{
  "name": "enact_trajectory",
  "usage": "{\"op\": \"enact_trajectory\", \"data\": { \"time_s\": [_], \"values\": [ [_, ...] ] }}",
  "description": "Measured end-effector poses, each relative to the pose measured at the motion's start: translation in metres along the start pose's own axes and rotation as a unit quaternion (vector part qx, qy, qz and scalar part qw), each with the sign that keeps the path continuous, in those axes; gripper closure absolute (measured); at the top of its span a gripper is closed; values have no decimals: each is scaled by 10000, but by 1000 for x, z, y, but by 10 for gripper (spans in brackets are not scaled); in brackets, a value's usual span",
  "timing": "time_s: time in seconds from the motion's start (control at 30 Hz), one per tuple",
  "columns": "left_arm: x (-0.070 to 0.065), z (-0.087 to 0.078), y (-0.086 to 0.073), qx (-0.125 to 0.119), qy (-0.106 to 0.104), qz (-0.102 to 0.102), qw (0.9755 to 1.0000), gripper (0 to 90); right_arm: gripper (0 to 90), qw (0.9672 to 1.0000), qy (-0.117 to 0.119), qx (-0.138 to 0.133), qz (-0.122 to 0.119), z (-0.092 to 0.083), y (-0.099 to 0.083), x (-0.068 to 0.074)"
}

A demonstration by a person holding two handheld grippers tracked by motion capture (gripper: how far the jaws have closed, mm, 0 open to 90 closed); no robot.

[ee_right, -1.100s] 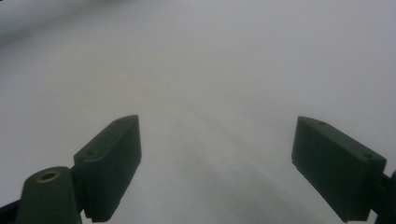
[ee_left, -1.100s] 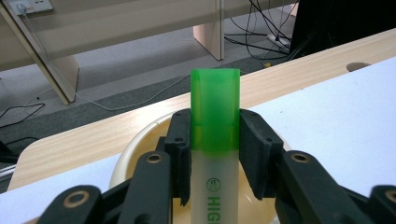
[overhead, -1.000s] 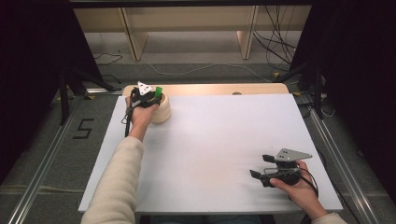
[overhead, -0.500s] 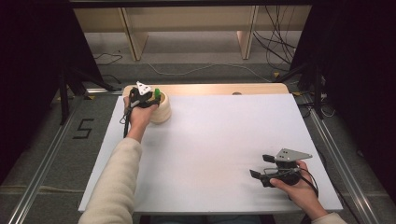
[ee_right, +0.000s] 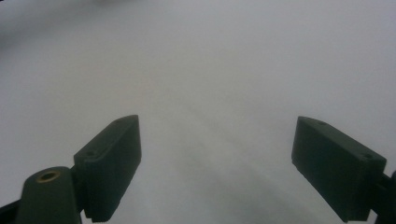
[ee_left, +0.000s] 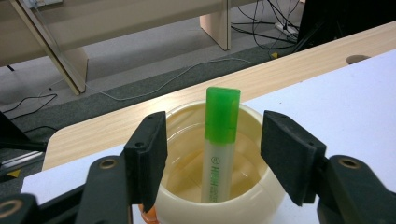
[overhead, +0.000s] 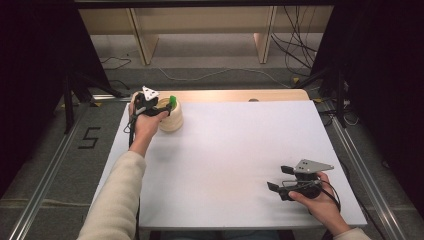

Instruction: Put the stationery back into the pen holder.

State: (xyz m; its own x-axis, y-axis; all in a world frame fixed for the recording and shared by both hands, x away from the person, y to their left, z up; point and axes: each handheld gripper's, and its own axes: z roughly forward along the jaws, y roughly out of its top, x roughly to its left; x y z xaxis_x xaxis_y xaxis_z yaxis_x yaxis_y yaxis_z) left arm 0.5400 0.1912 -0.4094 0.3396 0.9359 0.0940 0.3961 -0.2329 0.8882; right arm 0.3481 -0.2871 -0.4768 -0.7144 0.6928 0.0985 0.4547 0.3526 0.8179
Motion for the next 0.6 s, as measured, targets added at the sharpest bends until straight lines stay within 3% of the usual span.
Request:
{"op": "enact_trajectory", "data": {
  "time_s": [0.6],
  "values": [
    [-13, -17, 4, 397, -366, 127, 9985, 323, 169, 10000, 12, -13, 12, 0, 0, 0]
  ]
}}
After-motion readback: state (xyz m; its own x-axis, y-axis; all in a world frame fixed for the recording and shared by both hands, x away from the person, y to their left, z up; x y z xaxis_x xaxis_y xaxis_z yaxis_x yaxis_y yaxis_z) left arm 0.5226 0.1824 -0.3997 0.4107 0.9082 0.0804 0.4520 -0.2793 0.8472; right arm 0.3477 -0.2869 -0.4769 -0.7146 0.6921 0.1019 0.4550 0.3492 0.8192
